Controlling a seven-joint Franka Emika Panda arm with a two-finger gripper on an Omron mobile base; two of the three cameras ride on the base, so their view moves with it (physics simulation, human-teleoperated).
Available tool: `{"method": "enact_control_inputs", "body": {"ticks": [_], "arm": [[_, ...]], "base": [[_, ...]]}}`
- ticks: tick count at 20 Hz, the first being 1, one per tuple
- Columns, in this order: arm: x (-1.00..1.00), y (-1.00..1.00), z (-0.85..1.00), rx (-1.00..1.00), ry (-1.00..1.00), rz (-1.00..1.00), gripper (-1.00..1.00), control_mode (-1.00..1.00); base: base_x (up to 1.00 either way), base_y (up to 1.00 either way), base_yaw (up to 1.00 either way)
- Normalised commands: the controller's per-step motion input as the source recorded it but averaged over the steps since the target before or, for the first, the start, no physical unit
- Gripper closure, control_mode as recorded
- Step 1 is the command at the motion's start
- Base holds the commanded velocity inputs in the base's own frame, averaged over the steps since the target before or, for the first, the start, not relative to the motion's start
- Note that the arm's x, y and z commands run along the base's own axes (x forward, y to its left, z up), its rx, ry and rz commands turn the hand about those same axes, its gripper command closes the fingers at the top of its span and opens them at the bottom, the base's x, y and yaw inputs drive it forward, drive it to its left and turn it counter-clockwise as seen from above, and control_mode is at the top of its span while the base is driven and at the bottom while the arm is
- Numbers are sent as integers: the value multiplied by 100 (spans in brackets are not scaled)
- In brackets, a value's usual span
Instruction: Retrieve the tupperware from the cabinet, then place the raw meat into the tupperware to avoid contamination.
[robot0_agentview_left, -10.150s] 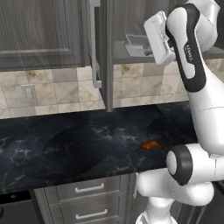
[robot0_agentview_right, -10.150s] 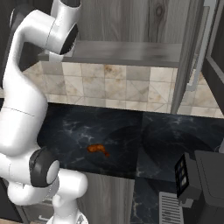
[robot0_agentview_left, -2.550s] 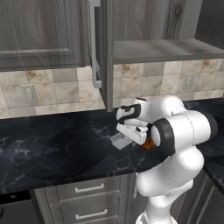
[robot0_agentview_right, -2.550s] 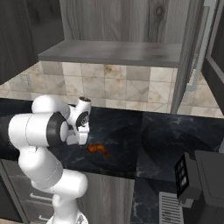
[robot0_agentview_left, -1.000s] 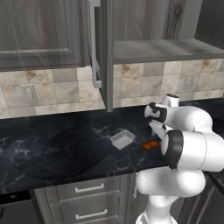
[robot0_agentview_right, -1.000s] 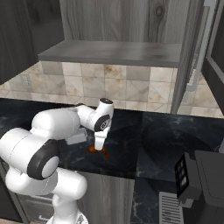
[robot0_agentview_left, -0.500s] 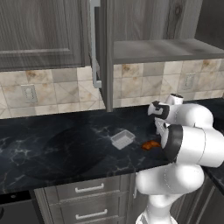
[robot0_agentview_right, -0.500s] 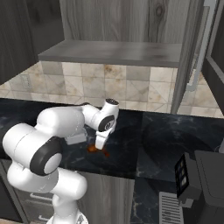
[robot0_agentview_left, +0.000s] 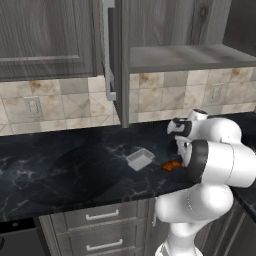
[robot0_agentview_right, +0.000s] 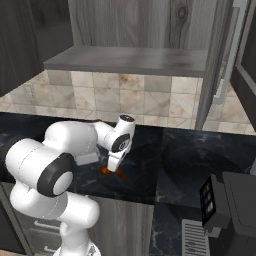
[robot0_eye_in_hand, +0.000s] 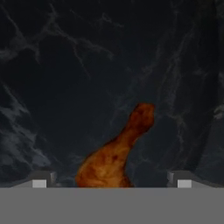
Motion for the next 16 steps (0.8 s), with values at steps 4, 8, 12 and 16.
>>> {"method": "enact_control_inputs", "body": {"ticks": [4,8,12,16], "arm": [[0,6,-17,0,6,21,-100,-100],[0,8,-6,0,5,26,-100,-100],[-4,19,0,0,8,26,-100,-100],[-3,21,0,0,8,22,-100,-100]], "base": [[0,0,0],[0,0,0],[0,0,0],[0,0,0]]}}
